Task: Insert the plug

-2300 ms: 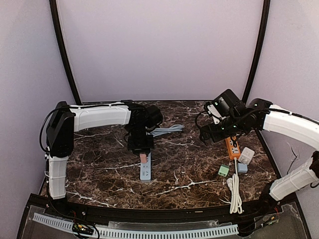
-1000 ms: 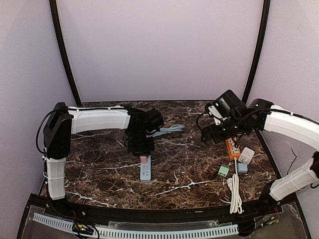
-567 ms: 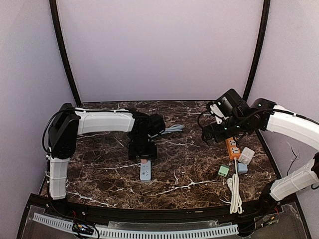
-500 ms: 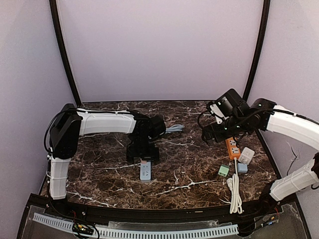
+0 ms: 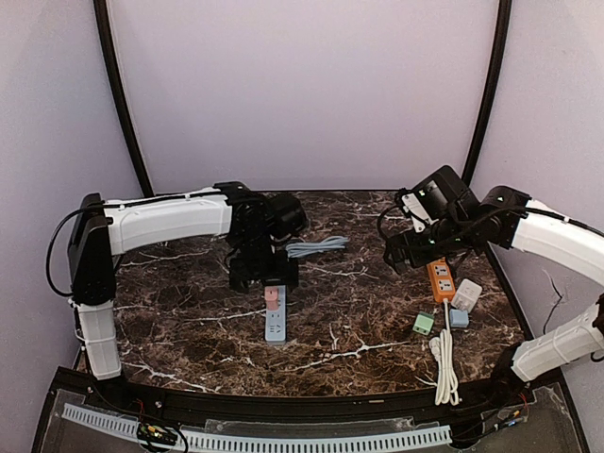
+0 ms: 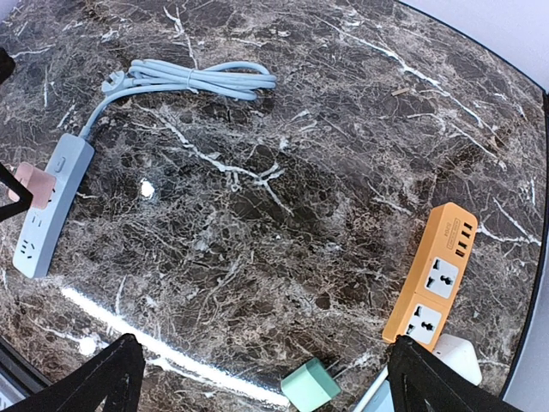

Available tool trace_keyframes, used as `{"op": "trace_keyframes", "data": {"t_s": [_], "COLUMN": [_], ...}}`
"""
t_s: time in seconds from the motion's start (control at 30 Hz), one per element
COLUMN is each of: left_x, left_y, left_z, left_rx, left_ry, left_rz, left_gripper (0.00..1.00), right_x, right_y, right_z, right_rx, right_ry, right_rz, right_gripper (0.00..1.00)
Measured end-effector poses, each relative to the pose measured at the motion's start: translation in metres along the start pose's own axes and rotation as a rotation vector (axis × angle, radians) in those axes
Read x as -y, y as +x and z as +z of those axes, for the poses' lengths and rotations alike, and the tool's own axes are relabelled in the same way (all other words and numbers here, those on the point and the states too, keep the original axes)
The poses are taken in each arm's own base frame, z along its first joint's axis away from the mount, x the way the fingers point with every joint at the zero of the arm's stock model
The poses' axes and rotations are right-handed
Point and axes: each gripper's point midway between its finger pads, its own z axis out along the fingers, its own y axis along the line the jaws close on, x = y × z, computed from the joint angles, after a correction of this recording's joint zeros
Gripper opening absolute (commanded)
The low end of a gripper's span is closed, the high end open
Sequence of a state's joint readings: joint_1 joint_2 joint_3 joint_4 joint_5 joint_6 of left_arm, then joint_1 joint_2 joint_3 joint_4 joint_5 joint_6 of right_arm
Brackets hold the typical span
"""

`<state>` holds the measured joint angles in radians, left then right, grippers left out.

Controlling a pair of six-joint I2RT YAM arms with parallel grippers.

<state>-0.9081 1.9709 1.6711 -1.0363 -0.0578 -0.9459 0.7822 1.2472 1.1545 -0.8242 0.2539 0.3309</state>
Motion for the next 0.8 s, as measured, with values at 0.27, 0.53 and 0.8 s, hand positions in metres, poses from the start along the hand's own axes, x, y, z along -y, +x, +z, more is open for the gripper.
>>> {"op": "trace_keyframes", "data": {"t_s": [0.27, 0.53, 0.8], "left_x": [-0.005, -0.010, -0.003], "left_y": [-0.012, -0.026, -0.030], "left_z": [-0.051, -0.100, -0.119], "left_rx": [0.102, 0.235, 0.296], "left_ry": [0.039, 0.079, 0.122], "left_rz": [0.035, 0.179, 0.353], "left_gripper": [0.99, 0.99, 0.99], "right_x": [0.000, 0.003, 0.008], "right_y": [0.001, 0.003, 0.017], "right_z": [0.000, -0.002, -0.009], "right_rx": [-0.006, -0.065, -0.179], "right_ry": [-0.001, 0.033, 0.099], "right_rz": [0.001, 0.095, 0.309], "right_gripper": [0.99, 0.99, 0.99]}}
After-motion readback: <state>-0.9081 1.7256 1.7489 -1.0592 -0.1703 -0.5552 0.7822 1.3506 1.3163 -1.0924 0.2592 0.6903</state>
